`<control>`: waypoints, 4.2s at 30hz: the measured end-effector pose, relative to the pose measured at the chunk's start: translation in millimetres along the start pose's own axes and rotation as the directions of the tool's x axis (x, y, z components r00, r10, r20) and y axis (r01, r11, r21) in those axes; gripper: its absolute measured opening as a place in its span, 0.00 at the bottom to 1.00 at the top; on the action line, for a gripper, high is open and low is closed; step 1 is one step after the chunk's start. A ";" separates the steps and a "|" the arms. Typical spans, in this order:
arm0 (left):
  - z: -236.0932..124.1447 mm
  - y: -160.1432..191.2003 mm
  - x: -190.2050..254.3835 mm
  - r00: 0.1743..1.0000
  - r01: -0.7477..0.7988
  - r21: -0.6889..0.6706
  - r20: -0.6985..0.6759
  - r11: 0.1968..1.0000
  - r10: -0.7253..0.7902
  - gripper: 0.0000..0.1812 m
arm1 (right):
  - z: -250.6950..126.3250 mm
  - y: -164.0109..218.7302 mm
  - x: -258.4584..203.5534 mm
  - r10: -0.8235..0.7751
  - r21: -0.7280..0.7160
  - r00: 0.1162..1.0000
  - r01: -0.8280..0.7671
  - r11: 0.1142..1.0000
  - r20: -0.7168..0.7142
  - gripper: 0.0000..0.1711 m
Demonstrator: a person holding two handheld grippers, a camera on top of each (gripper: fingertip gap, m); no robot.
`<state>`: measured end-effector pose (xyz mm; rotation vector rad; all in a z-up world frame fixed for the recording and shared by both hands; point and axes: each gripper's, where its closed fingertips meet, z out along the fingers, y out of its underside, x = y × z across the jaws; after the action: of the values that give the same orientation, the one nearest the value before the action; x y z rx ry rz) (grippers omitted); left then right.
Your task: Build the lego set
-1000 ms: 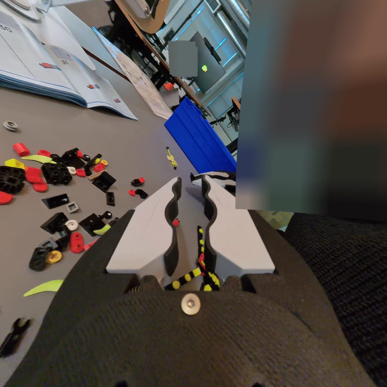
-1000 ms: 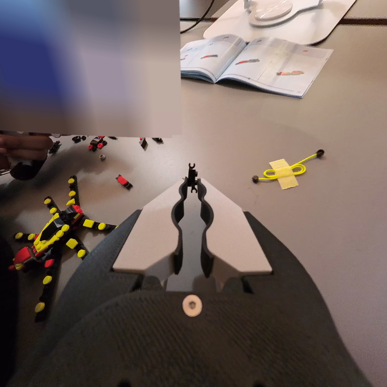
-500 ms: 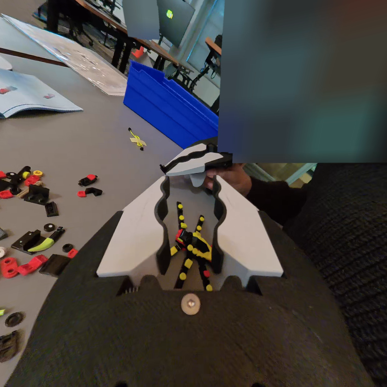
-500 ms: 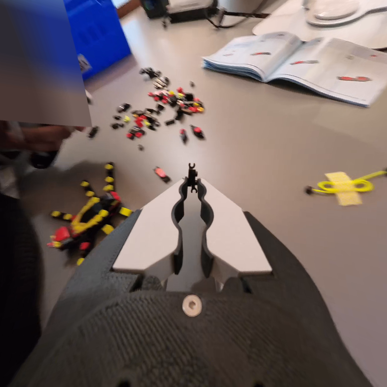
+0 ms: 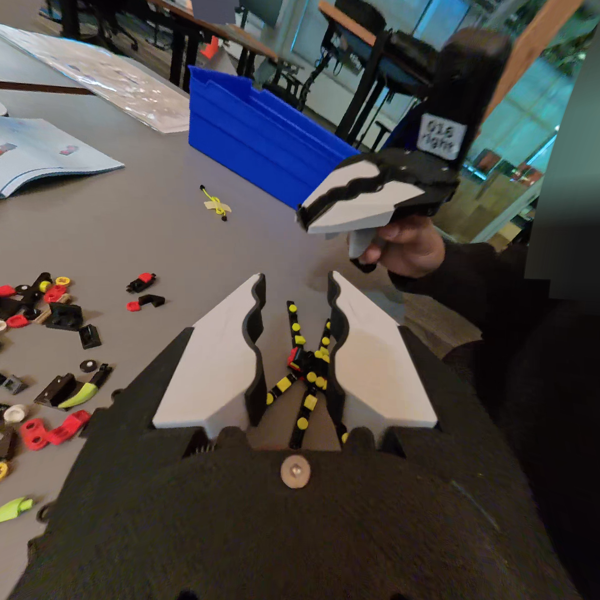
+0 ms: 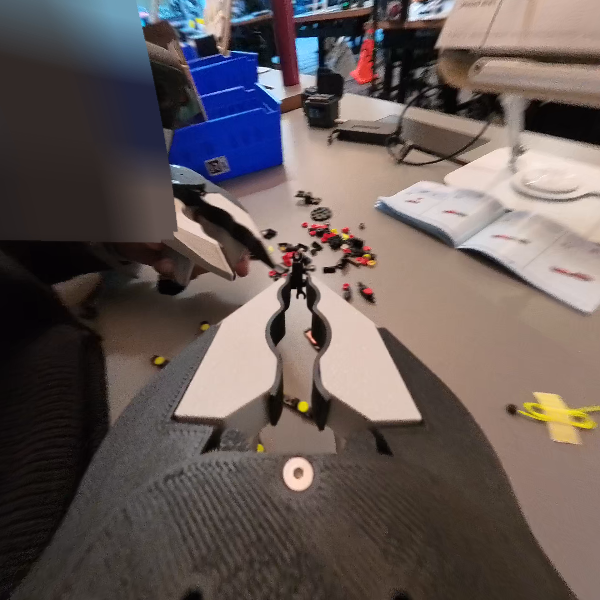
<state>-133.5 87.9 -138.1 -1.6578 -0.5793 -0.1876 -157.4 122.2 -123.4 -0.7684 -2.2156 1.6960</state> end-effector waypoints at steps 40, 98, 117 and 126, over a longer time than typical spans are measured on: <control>6.4 22.5 8.5 0.902 0.381 -0.152 -0.157 0.912 -0.403 0.14 | 22.1 18.1 -37.7 -0.099 -0.029 0.983 0.105 0.994 0.157 0.04; 11.3 23.8 55.1 0.886 0.370 -0.156 -0.239 0.916 -0.398 0.21 | -23.7 53.9 -45.2 0.137 -0.071 0.983 -0.129 0.989 0.125 0.03; -73.2 14.2 34.0 0.921 0.390 0.145 -0.080 0.910 -0.382 0.31 | 50.1 33.6 -84.7 0.153 -0.125 0.890 -0.109 0.986 0.429 0.04; -77.6 25.7 38.6 0.907 0.417 0.071 -0.096 0.906 -0.410 0.21 | 57.0 36.5 -99.1 0.133 -0.150 0.866 -0.068 0.986 0.482 0.04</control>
<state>-72.5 21.7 -129.7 -1.4160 -0.8646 -0.5278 -93.8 28.4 -162.9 -0.5246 -2.6831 1.9945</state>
